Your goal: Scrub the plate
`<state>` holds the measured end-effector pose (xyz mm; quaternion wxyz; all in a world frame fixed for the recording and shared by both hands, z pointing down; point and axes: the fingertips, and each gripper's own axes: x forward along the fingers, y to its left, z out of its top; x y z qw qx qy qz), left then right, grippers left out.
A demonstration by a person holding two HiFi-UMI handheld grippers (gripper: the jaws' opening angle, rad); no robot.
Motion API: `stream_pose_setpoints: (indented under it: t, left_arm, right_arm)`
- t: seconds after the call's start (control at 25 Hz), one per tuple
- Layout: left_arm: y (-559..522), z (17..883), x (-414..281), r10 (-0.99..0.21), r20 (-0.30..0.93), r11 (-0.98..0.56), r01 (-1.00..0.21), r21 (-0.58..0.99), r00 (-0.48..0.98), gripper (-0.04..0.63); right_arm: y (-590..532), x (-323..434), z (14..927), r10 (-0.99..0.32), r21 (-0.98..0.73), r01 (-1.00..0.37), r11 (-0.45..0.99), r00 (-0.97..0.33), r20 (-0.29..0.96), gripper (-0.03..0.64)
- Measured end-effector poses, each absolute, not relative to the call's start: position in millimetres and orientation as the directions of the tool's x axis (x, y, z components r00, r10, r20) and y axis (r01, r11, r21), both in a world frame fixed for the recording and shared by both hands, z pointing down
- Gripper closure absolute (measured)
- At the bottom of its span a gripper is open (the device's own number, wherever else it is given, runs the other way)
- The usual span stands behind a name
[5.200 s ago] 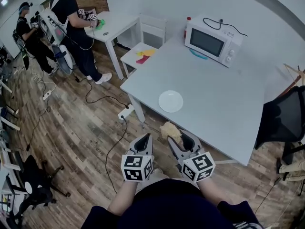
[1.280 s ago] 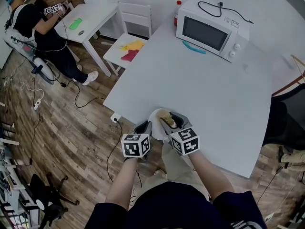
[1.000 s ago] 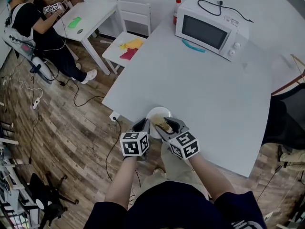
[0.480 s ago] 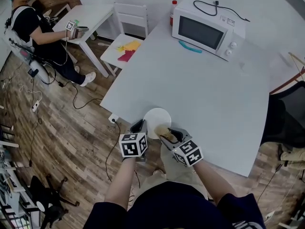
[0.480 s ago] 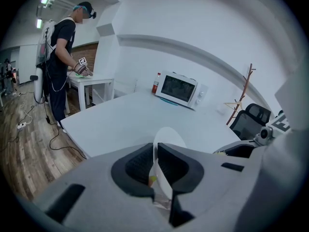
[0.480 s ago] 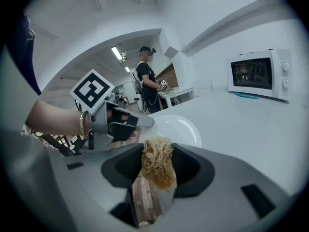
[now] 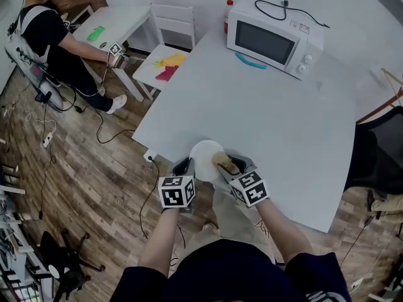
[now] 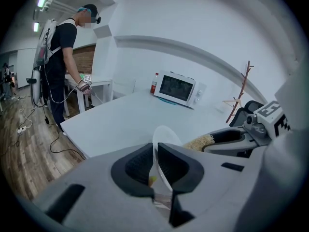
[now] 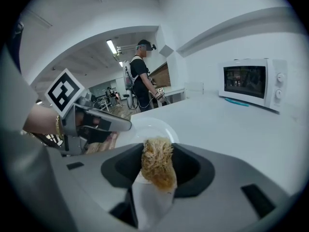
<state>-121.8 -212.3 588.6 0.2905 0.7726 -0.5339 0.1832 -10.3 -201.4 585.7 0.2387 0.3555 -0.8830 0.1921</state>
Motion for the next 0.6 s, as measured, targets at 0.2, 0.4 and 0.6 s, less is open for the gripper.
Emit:
stream_pose_setpoints:
  t: [0.2,0.4,0.6]
  left_arm:
    - [-210,589,-122,-0.717,0.596,-0.253,-0.932,0.26,0.361,0.554]
    - [-210,589,-122,-0.718,0.596,-0.247,-0.932,0.264,0.359,0.554]
    - [-208,591,-124,-0.717,0.598,-0.238,-0.933,0.271,0.357,0.554]
  right_arm:
    - [-221,-18,579,-0.558,-0.155,-0.73,0.666,-0.625,0.547,0.436]
    - [-240,-33,568,-0.573,-0.162,-0.731,0.662,-0.634,0.52,0.436]
    - [-242,-50,556,-0.563,-0.179,-0.708,0.683,-0.667,0.488,0.436]
